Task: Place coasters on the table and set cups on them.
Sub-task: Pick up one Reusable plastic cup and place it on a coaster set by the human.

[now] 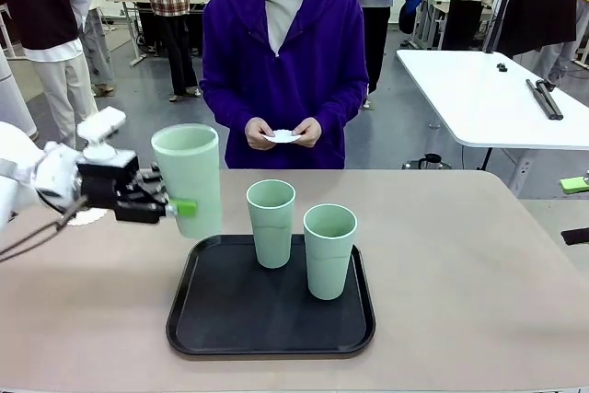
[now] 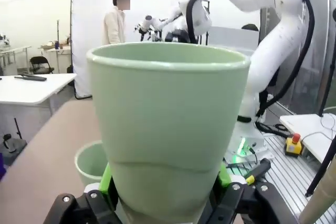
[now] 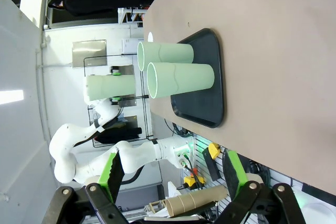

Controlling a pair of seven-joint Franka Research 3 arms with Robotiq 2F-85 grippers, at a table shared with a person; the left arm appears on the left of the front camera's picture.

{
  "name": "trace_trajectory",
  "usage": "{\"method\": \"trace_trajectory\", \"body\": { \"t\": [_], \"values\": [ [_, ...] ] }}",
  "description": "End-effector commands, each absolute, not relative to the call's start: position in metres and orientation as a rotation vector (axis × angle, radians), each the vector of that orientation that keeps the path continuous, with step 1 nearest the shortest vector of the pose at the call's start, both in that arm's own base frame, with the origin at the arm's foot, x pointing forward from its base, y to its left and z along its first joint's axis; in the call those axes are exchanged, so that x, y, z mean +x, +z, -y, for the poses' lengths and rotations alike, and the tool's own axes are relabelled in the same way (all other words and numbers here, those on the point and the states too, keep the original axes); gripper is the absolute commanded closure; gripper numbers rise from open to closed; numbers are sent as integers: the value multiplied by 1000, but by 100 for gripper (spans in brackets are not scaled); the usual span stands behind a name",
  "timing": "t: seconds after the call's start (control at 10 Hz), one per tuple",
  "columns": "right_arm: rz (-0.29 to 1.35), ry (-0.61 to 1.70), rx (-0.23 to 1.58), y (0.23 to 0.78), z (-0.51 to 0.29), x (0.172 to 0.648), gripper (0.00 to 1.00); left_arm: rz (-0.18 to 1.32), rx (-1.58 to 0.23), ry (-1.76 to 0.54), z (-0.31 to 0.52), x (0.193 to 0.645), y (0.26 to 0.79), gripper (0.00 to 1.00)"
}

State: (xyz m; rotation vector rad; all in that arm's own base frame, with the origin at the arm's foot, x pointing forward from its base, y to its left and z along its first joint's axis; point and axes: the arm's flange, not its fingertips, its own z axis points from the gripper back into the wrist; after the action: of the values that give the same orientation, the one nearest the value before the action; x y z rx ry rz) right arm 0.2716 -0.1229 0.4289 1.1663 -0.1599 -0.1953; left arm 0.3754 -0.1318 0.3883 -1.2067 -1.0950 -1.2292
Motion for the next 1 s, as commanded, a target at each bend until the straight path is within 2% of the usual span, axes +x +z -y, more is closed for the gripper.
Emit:
{"method": "trace_trajectory", "body": {
  "t": [0.0, 0.1, 0.2, 0.4, 0.5, 0.6, 0.9],
  "values": [
    [165, -198, 1184, 430, 123, 273, 0, 1137, -1228, -1169, 130, 364, 416, 100],
    [165, -198, 1184, 430, 123, 273, 0, 1148, -1204, -1157, 129, 364, 426, 100],
    [165, -198, 1184, 430, 123, 273, 0, 1111, -1207, -1213, 128, 373, 410, 100],
    [165, -198, 1184, 430, 123, 273, 0, 1111, -1207, -1213, 128, 373, 410, 100],
    [165, -198, 1184, 430, 123, 273, 0, 1113, -1201, -1205, 127, 372, 421, 15],
    [165, -198, 1184, 430, 123, 273, 0, 1129, -1192, -1208, 105, 389, 412, 15],
    [165, -198, 1184, 430, 123, 273, 0, 1323, -1023, -1103, 3, 437, 426, 15]
  ]
}}
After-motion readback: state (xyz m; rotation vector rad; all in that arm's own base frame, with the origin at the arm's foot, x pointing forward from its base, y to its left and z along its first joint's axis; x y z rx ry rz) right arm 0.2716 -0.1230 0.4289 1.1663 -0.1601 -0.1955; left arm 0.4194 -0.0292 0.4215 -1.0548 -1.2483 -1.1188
